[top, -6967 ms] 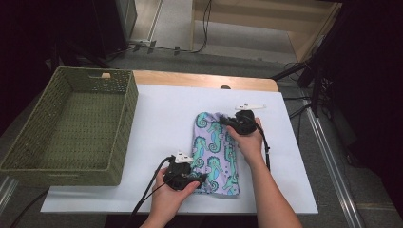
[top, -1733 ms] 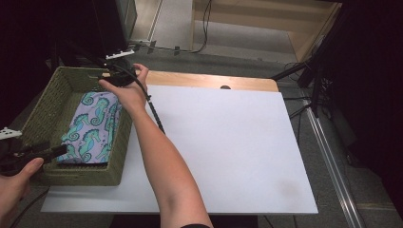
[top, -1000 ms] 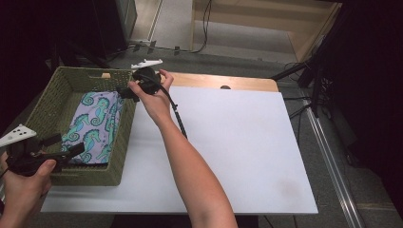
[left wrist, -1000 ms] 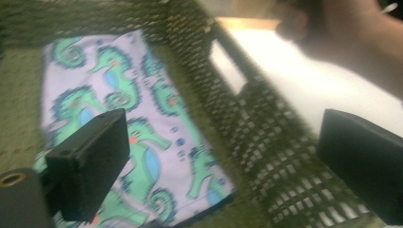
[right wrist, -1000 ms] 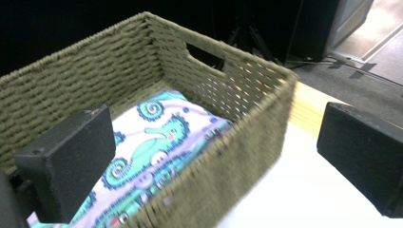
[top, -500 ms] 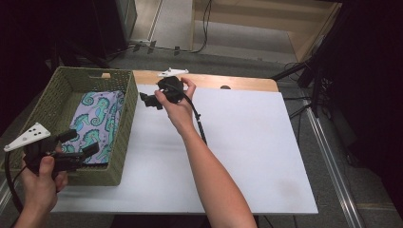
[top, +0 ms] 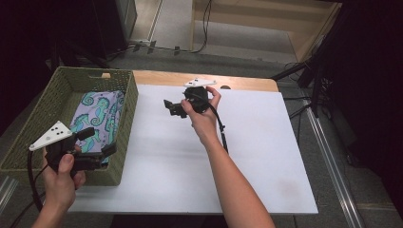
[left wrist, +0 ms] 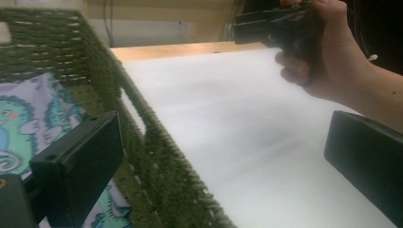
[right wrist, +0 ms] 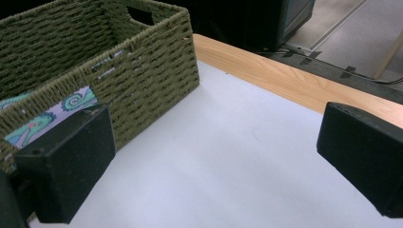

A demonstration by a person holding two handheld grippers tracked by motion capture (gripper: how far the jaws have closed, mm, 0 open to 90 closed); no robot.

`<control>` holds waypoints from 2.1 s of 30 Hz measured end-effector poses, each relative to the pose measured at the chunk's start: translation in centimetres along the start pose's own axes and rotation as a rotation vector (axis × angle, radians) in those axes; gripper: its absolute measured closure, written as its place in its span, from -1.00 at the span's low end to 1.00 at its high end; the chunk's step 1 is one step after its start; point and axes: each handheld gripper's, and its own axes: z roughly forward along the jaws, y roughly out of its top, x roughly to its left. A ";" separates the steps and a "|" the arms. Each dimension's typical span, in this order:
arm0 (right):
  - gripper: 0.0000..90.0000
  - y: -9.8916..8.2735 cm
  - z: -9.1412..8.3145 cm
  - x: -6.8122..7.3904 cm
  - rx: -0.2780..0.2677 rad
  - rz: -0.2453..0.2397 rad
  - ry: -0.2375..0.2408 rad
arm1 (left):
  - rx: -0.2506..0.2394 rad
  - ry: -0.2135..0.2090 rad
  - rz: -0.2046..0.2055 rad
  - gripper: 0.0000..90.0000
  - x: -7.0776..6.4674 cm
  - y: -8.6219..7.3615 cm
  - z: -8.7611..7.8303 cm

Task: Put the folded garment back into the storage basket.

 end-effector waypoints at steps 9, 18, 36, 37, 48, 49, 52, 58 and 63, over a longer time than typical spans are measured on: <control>-1.00 -1.3 -2.3 -0.7 -0.017 0.003 -0.012 | 0.004 -0.014 0.021 -1.00 -1.3 0.1 1.4; -1.00 -2.8 -4.5 -1.5 -0.024 0.006 -0.024 | 0.014 -0.051 0.056 -1.00 -3.6 -0.1 2.7; -1.00 -6.1 -10.2 -3.5 -0.056 0.014 -0.060 | 0.021 -0.108 0.101 -1.00 -7.9 -0.5 5.9; -1.00 -6.3 -10.4 -3.6 -0.056 0.014 -0.061 | 0.023 -0.115 0.105 -1.00 -8.2 -0.6 6.1; -1.00 -8.9 -13.8 -4.8 -0.080 0.044 -0.087 | 0.034 -0.143 0.125 -1.00 -9.4 -1.3 8.6; -1.00 -9.2 -14.2 -4.9 -0.085 0.045 -0.092 | 0.033 -0.143 0.125 -1.00 -9.4 -1.4 8.7; -1.00 -10.1 -14.9 -5.2 -0.089 0.056 -0.097 | 0.031 -0.144 0.127 -1.00 -9.4 -1.6 9.2; -1.00 -12.1 -16.4 -5.8 -0.092 0.056 -0.120 | 0.033 -0.149 0.131 -1.00 -9.2 -2.3 10.3; -1.00 -13.7 -17.8 -6.2 -0.102 0.073 -0.131 | 0.026 -0.152 0.139 -1.00 -9.2 -2.6 10.9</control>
